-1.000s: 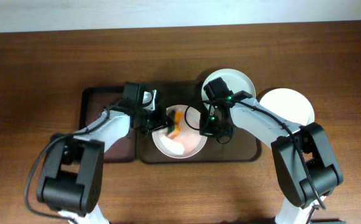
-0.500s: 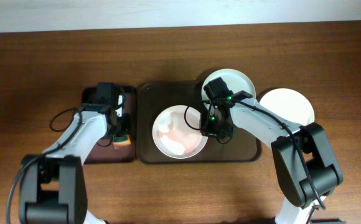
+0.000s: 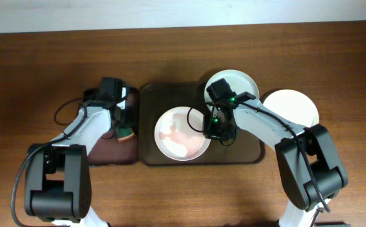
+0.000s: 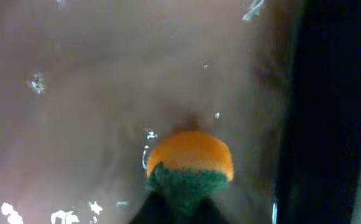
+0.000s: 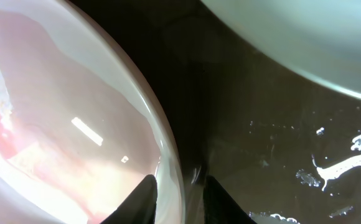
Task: Clean dirty plates on tray and stack at the side
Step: 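Put the sponge back on the small tray with the left gripper, then carry the plate with the right gripper and stack it on the first plate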
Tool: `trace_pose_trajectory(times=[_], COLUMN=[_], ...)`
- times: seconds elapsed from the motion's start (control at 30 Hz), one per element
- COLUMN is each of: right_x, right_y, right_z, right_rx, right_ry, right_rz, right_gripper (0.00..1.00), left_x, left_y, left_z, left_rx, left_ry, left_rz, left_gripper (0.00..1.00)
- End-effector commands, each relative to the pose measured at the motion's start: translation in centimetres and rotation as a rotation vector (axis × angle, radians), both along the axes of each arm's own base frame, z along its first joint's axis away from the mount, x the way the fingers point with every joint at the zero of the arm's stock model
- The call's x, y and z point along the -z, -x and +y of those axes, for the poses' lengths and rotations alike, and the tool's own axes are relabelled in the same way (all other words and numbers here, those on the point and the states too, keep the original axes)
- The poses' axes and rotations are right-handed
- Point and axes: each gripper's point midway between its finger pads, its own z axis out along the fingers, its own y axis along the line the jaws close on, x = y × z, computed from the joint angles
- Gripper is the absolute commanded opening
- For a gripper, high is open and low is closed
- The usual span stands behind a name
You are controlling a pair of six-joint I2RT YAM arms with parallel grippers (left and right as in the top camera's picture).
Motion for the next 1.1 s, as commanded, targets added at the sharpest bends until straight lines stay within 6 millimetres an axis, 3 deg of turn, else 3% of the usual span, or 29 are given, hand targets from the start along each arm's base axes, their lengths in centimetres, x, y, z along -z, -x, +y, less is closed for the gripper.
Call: trace_pose_trajectory(times=[0.0, 0.07, 0.23, 0.27, 0.37, 0.4, 0.47, 0.5, 0.53, 0.6, 0.63, 0.7, 0.73, 0.83, 0.9, 1.07], right_x=[-0.7, -0.7, -0.7, -0.7, -0.7, -0.7, -0.7, -0.7, -0.7, -0.7, -0.7, -0.5, -0.1, 0.1, -1.3, -10.1], right_y=[-0.3, -0.3, -0.3, -0.3, -0.3, -0.3, -0.3, -0.3, -0.3, -0.3, -0.3, -0.2, 0.0, -0.7, -2.0, -5.6], right_z=[0.0, 0.0, 0.0, 0.0, 0.0, 0.0, 0.0, 0.0, 0.0, 0.0, 0.0, -0.1, -0.2, 0.1, 0.7, -3.2], right_rx=[0.000, 0.000, 0.000, 0.000, 0.000, 0.000, 0.000, 0.000, 0.000, 0.000, 0.000, 0.000, 0.000, 0.000, -0.079, -0.092], right_ry=[0.003, 0.002, 0.002, 0.002, 0.003, 0.003, 0.003, 0.003, 0.003, 0.003, 0.003, 0.008, 0.014, 0.003, -0.011, 0.219], right_rz=[-0.024, -0.024, -0.023, -0.023, -0.023, -0.023, -0.023, -0.023, -0.023, -0.023, -0.023, -0.020, -0.007, -0.032, -0.102, -0.359], right_gripper=[0.26, 0.26, 0.26, 0.26, 0.26, 0.26, 0.26, 0.26, 0.26, 0.27, 0.28, 0.29, 0.27, 0.04, 0.04, 0.04], left_x=[-0.9, -0.3, 1.0, 1.4, 1.6, 1.7, 1.5, 0.7, -0.1, -2.9, -3.5, -3.4, -3.4, -3.4, -3.3, -3.4], left_y=[-0.1, 1.8, 3.7, 4.2, 4.9, 5.5, 5.5, 5.0, 4.6, 3.4, 3.4, 3.9, 4.2, 4.2, 4.3, 4.2], left_z=[-0.1, -0.5, -0.7, -0.7, -0.6, 0.2, 1.2, 1.3, 1.2, 1.1, 0.8, -0.7, -1.2, -1.2, -1.2, -1.2], left_rx=[0.034, 0.044, 0.048, 0.048, 0.047, 0.037, 0.024, 0.023, 0.022, 0.021, 0.026, 0.049, 0.056, 0.056, 0.056, 0.056], left_ry=[-0.003, 0.024, 0.041, 0.040, 0.037, -0.005, -0.062, -0.068, -0.067, -0.059, -0.040, 0.044, 0.071, 0.073, 0.073, 0.074], left_rz=[0.032, 0.111, 0.171, 0.183, 0.209, 0.233, 0.236, 0.226, 0.212, 0.152, 0.139, 0.157, 0.167, 0.170, 0.171, 0.167], left_gripper=[0.62, 0.63, 0.60, 0.55, 0.10, 0.00, 0.00, 0.16, 0.40, 0.61, 0.75, 0.94, 0.99, 1.00, 1.00, 1.00])
